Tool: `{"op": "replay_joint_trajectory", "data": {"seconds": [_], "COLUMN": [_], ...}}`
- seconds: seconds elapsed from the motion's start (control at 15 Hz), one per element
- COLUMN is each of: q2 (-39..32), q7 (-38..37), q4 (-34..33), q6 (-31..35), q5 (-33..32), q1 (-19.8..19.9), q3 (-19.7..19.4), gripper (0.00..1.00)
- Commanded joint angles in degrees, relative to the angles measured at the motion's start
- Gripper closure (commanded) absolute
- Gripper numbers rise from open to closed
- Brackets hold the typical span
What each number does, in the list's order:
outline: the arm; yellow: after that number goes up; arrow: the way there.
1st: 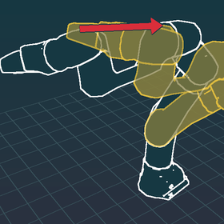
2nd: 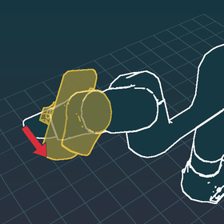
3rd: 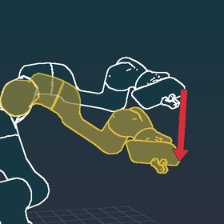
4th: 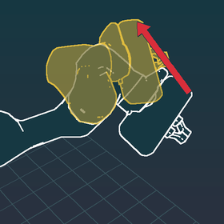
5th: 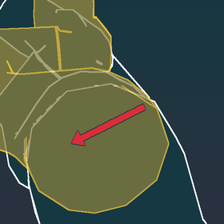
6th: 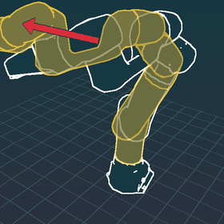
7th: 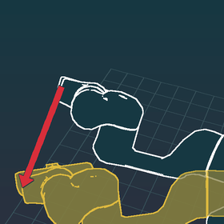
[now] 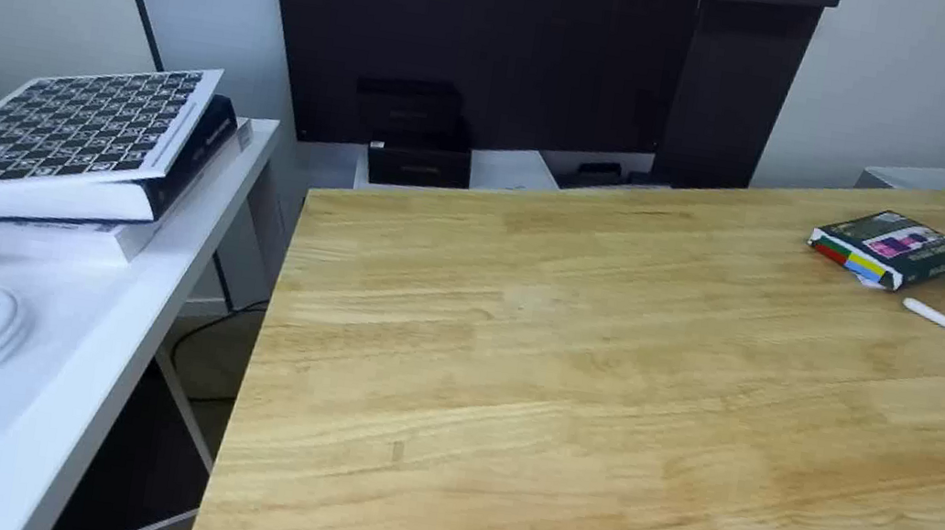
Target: Pick the spoon and put it in the cup, then put it back on the table
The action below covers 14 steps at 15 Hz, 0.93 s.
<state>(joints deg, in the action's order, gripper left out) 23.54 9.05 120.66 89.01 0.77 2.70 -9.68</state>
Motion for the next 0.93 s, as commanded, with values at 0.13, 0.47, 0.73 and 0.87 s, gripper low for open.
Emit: {"op": "replay_joint_trajectory", "data": {"seconds": [0.13, 0.47, 0.73, 0.87], "q2": [-0.11, -0.65, -4.54, -7.04], "q7": [0.26, -0.07, 5.56, 9.01], "q4": [-0.08, 0.39, 0.88, 1.05], "q6": [-0.01, 2.13, 8.24, 12.03], "q5": [0.24, -0.52, -0.68, -0.17], "q1": [0.81, 0.71, -1.01, -1.89], "q3": [0.64, 1.16, 2.00, 2.55], "gripper": [0.00, 0.00, 0.00, 0.00]}}
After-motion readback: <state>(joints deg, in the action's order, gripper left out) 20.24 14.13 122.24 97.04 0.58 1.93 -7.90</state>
